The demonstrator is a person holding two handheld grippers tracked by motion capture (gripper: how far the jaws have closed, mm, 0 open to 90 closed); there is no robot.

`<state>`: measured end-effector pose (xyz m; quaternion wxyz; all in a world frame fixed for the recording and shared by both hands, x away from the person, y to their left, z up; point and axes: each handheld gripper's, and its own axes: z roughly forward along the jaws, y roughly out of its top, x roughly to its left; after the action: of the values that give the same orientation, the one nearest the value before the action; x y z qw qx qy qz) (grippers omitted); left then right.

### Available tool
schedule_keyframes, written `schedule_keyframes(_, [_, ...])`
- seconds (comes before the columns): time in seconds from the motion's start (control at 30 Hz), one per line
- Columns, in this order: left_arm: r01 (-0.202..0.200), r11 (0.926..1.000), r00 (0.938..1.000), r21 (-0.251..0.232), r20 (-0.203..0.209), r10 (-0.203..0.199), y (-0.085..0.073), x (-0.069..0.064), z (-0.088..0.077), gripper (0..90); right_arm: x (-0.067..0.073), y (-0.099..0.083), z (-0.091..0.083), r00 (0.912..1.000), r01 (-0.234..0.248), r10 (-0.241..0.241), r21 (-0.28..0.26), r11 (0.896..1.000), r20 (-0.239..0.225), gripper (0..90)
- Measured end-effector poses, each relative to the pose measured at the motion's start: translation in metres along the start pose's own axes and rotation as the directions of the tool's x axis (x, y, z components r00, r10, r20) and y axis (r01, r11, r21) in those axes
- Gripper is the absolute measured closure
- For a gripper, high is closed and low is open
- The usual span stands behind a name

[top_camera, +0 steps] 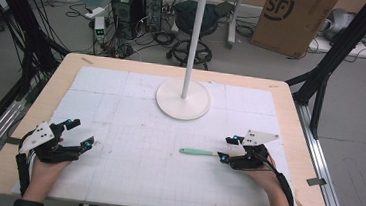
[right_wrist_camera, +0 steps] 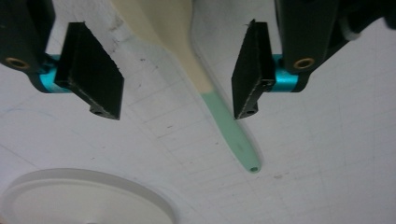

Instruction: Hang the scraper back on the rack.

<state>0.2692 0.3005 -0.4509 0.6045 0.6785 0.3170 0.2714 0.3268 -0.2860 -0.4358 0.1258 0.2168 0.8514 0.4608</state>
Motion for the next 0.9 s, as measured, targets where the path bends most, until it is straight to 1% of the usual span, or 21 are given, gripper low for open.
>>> schedule_keyframes(0.1, [0.0,1.0,1.0,0.0,-0.001,0.0,0.0,0.0,0.0,17.5,-0.001,0.0,0.006,0.9998,0.012,-0.011,0.052,0.999,-0.014,42.5])
schedule_keyframes(0.13, [0.0,1.0,1.0,0.0,0.0,0.0,0.0,0.0,0.0,17.5,-0.001,0.0,0.009,0.9997,0.02,-0.019,0.063,0.998,-0.015,44.0])
schedule_keyframes(0.2, [0.0,1.0,1.0,0.001,-0.004,0.0,0.0,0.0,0.0,17.5,-0.002,-0.001,0.012,0.9997,0.021,-0.019,0.094,0.995,-0.017,46.0])
schedule_keyframes(0.3, [0.002,1.0,1.0,0.001,-0.004,-0.002,0.0,0.0,0.0,17.6,-0.001,-0.002,0.016,0.9992,0.029,-0.026,0.119,0.992,-0.03,51.5])
schedule_keyframes(0.33, [0.003,1.0,1.0,0.0,-0.005,-0.003,0.0,0.0,0.0,17.6,-0.001,-0.001,0.017,0.9988,0.039,-0.035,0.12,0.992,-0.034,52.9])
schedule_keyframes(0.37, [0.002,1.0,1.0,0.001,-0.005,-0.002,0.0,0.0,0.0,17.6,0.0,-0.001,0.017,0.9987,0.04,-0.036,0.126,0.991,-0.037,53.4])
schedule_keyframes(0.4, [0.003,1.0,1.0,0.001,-0.006,-0.003,0.0,0.0,0.0,17.6,0.0,-0.001,0.018,0.9983,0.053,-0.049,0.124,0.991,-0.032,53.5])
schedule_keyframes(0.47, [0.003,1.0,1.0,0.001,-0.006,-0.003,0.0,0.0,0.0,17.6,0.0,0.0,0.019,0.9986,0.047,-0.043,0.141,0.989,-0.032,55.1])
schedule_keyframes(0.5, [0.003,1.0,1.0,0.001,-0.007,-0.003,0.0,0.0,0.0,17.6,0.0,0.0,0.02,0.9979,0.057,-0.052,0.145,0.988,-0.038,56.4])
schedule_keyframes(0.6, [0.002,1.0,1.0,0.001,-0.008,-0.002,0.0,0.0,0.0,17.7,-0.001,0.0,0.021,0.9975,0.053,-0.046,0.153,0.987,-0.053,60.5])
schedule_keyframes(0.7, [0.003,1.0,1.0,0.002,-0.008,-0.003,0.0,0.0,0.0,17.7,-0.002,0.0,0.021,0.9969,0.034,-0.023,0.152,0.988,-0.075,65.5])
schedule_keyframes(0.77, [0.002,1.0,0.9999,0.002,-0.01,-0.002,0.0,0.0,0.0,17.8,-0.003,-0.001,0.021,0.997,0.011,0.001,0.153,0.988,-0.077,67.5])
schedule_keyframes(0.8, [0.002,1.0,0.9999,0.002,-0.01,-0.002,0.0,0.0,0.0,17.8,-0.003,-0.001,0.021,0.9972,0.004,0.008,0.155,0.988,-0.074,69.9])
schedule_keyframes(0.87, [0.001,1.0,0.9999,0.001,-0.011,-0.001,0.0,0.0,0.0,17.8,-0.004,0.0,0.021,0.9964,-0.006,0.019,0.16,0.987,-0.082,74.5])
schedule_keyframes(0.9, [0.0,1.0,1.0,0.003,-0.01,0.0,0.0,-0.001,0.0,17.9,-0.004,0.0,0.021,0.9966,-0.004,0.017,0.16,0.987,-0.08,75.0])
